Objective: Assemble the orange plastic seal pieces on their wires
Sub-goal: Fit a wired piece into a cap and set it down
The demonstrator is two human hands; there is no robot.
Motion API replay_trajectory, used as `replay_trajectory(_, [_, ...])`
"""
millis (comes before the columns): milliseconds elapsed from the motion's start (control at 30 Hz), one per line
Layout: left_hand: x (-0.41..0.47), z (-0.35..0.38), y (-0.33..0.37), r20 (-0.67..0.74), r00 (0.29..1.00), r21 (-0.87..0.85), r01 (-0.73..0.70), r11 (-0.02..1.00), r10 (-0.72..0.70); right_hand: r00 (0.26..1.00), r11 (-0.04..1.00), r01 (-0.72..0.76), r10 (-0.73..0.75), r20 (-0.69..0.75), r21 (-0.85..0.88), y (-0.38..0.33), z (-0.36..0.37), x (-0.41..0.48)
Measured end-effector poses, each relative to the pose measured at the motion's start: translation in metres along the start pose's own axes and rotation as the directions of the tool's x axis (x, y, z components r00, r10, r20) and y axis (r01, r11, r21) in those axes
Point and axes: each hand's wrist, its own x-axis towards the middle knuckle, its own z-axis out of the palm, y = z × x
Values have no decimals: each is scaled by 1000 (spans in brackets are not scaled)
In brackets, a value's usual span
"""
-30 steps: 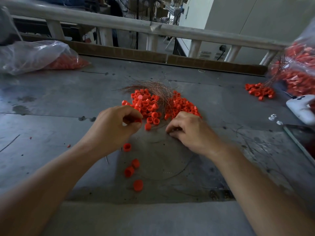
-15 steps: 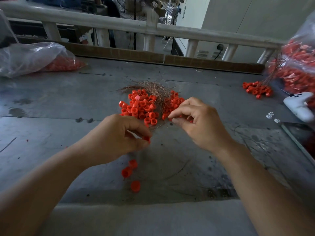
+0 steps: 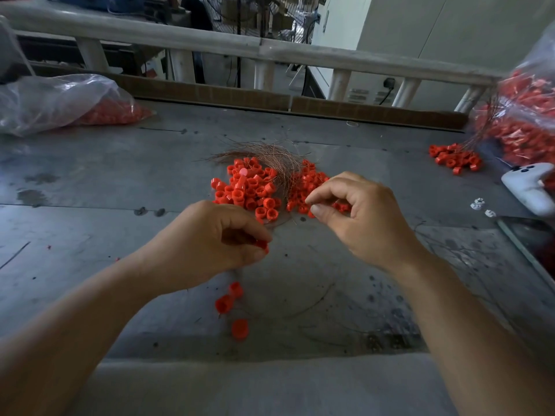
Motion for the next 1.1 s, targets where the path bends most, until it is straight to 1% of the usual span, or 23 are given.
replay_trajectory(67, [-2, 0, 1, 35, 999, 20, -34, 999, 33, 998, 999, 17, -19, 67, 41, -4, 2, -3])
replay_trajectory(167, [-3, 4, 2, 69, 995, 52, -79, 996, 75, 983, 993, 76, -89, 158, 90, -10, 8, -7])
replay_trajectory(300, [-4, 6, 2, 66, 992, 50, -106, 993, 103, 964, 983, 173, -183, 195, 67, -14, 16, -11])
replay_trajectory(400, [-4, 6, 2, 50, 996, 17, -79, 997, 78, 967, 979, 203, -205, 154, 29, -15, 16, -11])
replay_trajectory(500, [-2, 5, 2, -23, 1000, -146, -20, 989, 17, 987, 987, 162, -162, 9, 2, -12, 9, -7])
replay_trajectory(567, [-1, 3, 3, -91, 996, -252, -37, 967, 14, 990, 992, 112, -105, -94, 66, -11, 2, -5])
replay_trajectory(633, [-1, 3, 5, -138, 990, -349, -45, 936, -3, 987, 982, 89, -65, -148, 165, -11, -1, -4])
replay_trajectory(700, [-1, 5, 5, -151, 988, -418, -40, 907, -26, 988, 971, 87, -55, -143, 222, -16, -1, -6])
replay_trajectory(767, [-1, 6, 7, -137, 990, -460, -37, 887, -29, 992, 967, 83, -58, -109, 239, -20, 2, -7])
replay_trajectory(900, [-4, 6, 11, -92, 996, -508, -33, 861, -16, 995, 967, 82, -67, -72, 242, -24, 6, -9])
replay_trajectory(1100, [-2, 6, 14, -89, 996, -556, -38, 830, -15, 995, 965, 92, -83, -48, 244, -26, 6, -9])
